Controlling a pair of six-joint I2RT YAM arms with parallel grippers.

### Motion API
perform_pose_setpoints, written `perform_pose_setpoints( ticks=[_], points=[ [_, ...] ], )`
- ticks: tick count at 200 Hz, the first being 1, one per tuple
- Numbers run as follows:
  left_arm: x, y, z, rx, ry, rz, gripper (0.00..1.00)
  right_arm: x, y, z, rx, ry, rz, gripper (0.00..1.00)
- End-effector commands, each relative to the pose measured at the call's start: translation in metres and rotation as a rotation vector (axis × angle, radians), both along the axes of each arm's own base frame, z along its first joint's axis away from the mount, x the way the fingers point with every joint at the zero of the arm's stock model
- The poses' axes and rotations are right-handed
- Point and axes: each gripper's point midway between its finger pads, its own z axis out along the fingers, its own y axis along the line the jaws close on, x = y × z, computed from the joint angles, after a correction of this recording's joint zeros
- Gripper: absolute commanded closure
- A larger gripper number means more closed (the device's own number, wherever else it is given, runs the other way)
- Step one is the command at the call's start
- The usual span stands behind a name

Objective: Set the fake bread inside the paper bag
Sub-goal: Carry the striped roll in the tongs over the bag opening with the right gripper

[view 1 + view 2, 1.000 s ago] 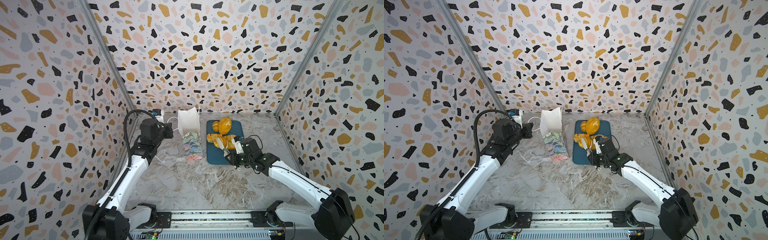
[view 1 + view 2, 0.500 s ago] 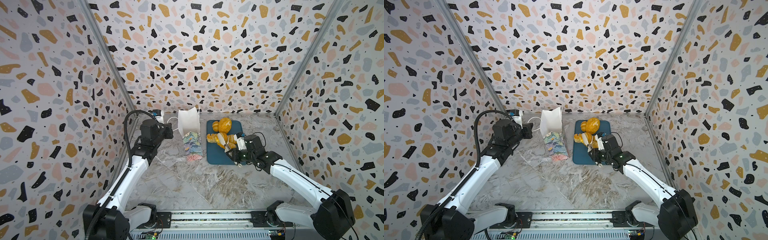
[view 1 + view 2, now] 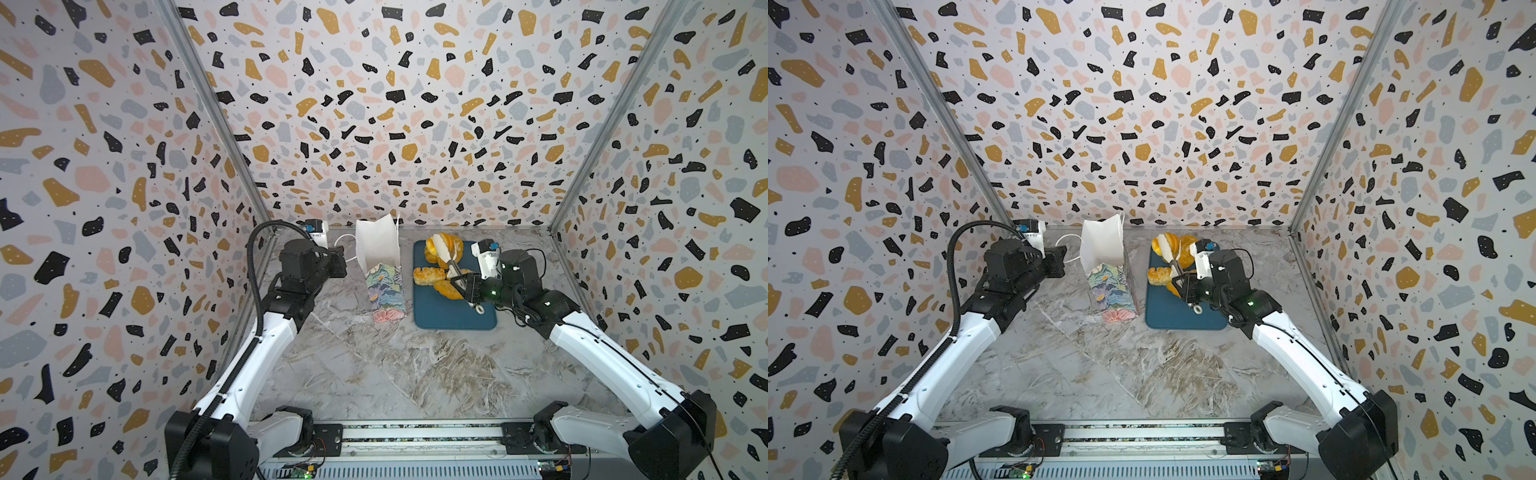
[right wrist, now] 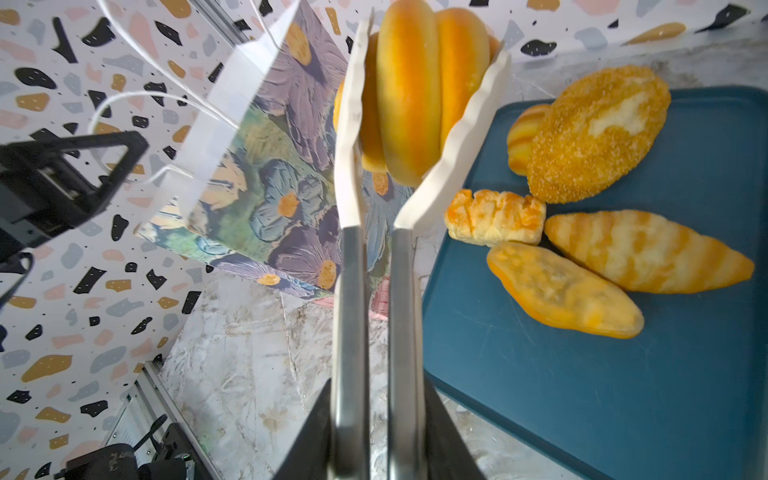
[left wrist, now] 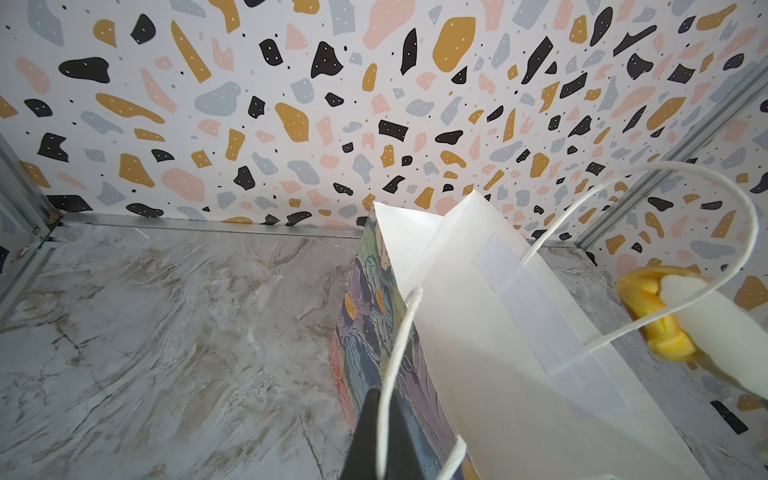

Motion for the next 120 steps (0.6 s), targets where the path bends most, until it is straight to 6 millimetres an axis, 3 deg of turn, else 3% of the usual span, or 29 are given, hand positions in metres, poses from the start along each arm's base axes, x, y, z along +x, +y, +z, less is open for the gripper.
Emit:
perform_pose_setpoints(
  ticks=[1,120],
  points=[
    [0.0,-0.003,0.009,-0.013,-0.042,-0.011,1.0,-0.001,-0.001,0.05,0.036,-0.126,0.018,0.7],
    [-0.003,-0.005,0.014,-0.021,-0.065,-0.023,1.0,-0.005,0.017,0.095,0.117,-0.19,0.1,0.69]
  ],
)
